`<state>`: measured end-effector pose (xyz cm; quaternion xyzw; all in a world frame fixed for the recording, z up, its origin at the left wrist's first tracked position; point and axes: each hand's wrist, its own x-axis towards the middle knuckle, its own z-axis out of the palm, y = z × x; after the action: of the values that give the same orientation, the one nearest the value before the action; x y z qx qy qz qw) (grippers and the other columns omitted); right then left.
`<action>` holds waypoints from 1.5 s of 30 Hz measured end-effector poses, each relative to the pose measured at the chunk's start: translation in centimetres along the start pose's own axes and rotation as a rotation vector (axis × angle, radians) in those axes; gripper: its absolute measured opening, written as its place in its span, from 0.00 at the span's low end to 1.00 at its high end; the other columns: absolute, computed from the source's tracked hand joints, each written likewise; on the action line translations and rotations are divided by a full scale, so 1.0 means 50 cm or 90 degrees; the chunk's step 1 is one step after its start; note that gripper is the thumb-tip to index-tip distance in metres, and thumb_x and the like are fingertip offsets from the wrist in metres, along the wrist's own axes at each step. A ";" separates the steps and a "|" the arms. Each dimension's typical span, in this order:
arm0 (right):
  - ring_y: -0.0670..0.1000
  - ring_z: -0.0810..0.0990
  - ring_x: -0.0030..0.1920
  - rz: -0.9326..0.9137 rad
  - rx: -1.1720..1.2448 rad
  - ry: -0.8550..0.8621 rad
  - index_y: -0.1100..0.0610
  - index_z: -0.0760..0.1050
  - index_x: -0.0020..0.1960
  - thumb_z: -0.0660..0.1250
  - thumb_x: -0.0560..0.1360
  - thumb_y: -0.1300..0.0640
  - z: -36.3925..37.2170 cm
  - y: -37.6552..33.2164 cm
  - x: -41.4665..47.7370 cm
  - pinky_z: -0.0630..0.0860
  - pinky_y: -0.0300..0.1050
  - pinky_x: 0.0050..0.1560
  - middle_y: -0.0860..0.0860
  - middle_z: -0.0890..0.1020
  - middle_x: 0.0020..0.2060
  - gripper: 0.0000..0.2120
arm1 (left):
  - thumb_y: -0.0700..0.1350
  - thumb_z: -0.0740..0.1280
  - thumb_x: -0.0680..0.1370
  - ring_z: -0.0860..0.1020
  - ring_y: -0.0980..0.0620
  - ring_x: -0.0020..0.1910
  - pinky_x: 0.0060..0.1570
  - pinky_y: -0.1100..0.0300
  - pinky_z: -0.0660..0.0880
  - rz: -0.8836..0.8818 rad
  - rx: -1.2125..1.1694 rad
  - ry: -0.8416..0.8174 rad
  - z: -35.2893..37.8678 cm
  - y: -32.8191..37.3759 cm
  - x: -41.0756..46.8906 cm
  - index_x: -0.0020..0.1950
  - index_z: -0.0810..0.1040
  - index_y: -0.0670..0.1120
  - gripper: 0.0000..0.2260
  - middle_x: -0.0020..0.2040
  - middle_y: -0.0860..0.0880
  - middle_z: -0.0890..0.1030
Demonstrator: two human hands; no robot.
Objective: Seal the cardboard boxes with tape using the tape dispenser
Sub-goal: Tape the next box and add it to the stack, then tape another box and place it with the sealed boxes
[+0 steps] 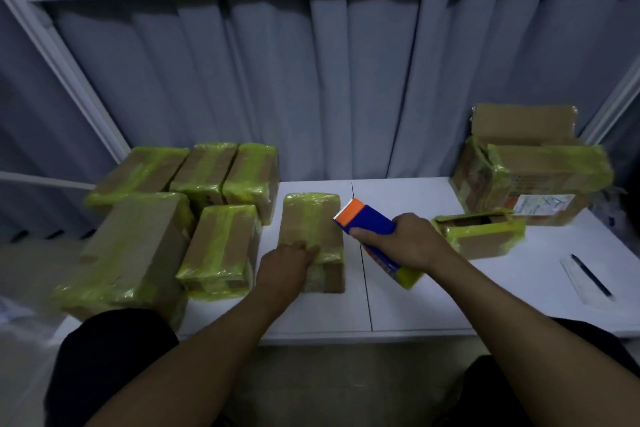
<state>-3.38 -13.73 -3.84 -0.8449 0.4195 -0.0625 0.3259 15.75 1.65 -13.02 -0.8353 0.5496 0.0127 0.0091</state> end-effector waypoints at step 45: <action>0.49 0.79 0.37 0.247 0.105 0.134 0.56 0.74 0.38 0.70 0.70 0.29 -0.264 0.394 0.038 0.68 0.41 0.32 0.52 0.79 0.35 0.28 | 0.51 0.71 0.74 0.77 0.46 0.62 0.59 0.53 0.75 0.182 -0.366 -0.089 0.019 0.508 0.379 0.72 0.71 0.54 0.26 0.66 0.50 0.77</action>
<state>-20.32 -30.30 -5.76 -0.7080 0.5988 -0.1206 0.3546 -0.09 -25.74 -14.58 -0.7152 0.6333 0.2256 -0.1915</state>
